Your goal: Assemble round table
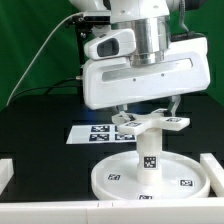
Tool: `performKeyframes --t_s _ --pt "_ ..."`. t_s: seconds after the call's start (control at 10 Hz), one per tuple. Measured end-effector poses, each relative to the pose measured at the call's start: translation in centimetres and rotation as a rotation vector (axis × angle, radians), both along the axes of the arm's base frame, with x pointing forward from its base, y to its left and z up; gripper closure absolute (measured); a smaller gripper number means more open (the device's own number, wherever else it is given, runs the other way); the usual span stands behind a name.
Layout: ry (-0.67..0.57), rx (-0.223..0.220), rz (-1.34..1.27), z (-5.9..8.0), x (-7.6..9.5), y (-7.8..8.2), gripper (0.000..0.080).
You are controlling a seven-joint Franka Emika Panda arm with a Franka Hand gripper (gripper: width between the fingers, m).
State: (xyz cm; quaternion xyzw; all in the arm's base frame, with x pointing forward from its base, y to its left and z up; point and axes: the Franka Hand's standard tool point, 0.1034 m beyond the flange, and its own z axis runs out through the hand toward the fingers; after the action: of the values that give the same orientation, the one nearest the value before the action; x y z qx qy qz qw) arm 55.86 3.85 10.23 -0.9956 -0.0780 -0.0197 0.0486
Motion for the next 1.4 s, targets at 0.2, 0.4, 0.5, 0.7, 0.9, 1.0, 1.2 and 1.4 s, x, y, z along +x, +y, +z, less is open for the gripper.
performKeyframes --t_s 0.2,0.4,0.5,0.7,0.9,1.0,1.2,1.4 --pt "0.002 0.001 -0.019 -0.02 -0.01 -0.01 0.0354" --pt "0.009 0.004 -0.087 -0.04 -0.03 0.03 0.0354" --pt "0.018 0.012 -0.251 -0.03 0.05 0.12 0.0354" --pt "0.010 0.031 -0.573 -0.07 0.36 0.15 0.0354" --pt "0.016 0.059 -0.815 -0.11 0.42 0.06 0.0353" --pt "0.018 0.065 -0.850 -0.10 0.44 0.05 0.0353" --pt "0.036 0.085 -0.972 -0.13 0.43 0.01 0.0353" --pt "0.080 0.136 -1.231 -0.13 0.46 -0.10 0.0353"
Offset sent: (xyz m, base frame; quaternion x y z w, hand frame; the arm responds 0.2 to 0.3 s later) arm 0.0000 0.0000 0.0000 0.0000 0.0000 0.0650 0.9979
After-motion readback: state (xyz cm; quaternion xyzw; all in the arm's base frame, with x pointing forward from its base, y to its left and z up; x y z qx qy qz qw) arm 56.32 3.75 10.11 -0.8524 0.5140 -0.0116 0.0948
